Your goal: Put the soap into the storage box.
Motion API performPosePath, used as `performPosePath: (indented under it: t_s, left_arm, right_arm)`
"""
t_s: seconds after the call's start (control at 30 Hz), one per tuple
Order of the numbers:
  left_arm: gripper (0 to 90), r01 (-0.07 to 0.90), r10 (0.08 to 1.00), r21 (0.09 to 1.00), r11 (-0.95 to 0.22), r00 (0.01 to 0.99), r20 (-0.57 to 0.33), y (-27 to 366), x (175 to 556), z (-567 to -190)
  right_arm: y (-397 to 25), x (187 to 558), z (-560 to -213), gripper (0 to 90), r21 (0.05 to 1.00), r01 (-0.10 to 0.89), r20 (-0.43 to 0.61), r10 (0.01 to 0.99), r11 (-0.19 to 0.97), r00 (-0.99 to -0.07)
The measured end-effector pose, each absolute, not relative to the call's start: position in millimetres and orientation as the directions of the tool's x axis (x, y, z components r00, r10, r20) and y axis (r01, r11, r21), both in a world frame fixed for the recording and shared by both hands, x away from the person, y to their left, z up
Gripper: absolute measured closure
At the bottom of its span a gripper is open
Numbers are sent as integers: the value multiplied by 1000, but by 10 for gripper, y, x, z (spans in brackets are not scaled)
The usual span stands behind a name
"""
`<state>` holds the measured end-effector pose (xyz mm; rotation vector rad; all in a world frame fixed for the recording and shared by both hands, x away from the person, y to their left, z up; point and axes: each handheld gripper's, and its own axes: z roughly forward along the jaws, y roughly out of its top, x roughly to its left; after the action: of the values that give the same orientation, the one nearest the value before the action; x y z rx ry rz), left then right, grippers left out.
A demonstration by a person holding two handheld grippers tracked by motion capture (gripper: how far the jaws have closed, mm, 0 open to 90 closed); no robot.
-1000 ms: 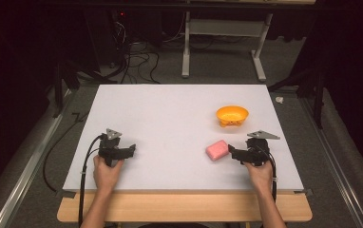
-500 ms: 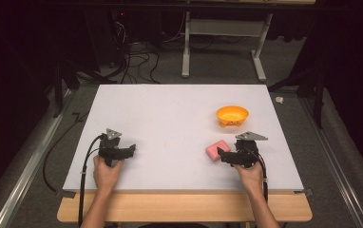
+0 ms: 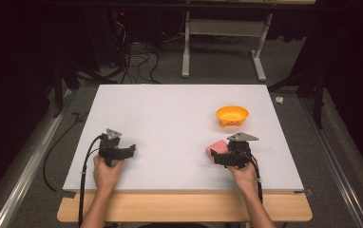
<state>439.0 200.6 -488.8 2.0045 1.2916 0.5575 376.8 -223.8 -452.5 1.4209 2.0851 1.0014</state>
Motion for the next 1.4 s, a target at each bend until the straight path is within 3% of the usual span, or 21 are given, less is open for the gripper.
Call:
performPosePath:
  t_s: [0.83, 1.4]
  left_arm:
    - [180, 619, 909, 735, -277, 416, -7, 2007, 4390, -4888]
    - [180, 619, 909, 735, -277, 416, -7, 2007, 4390, -4888]
  right_arm:
    - [-2079, 3900, -4748, 121, 698, 654, -42, 927, 293, -372]
    - [-2096, 3935, -4799, 137, 680, 679, -3, 926, 278, -377]
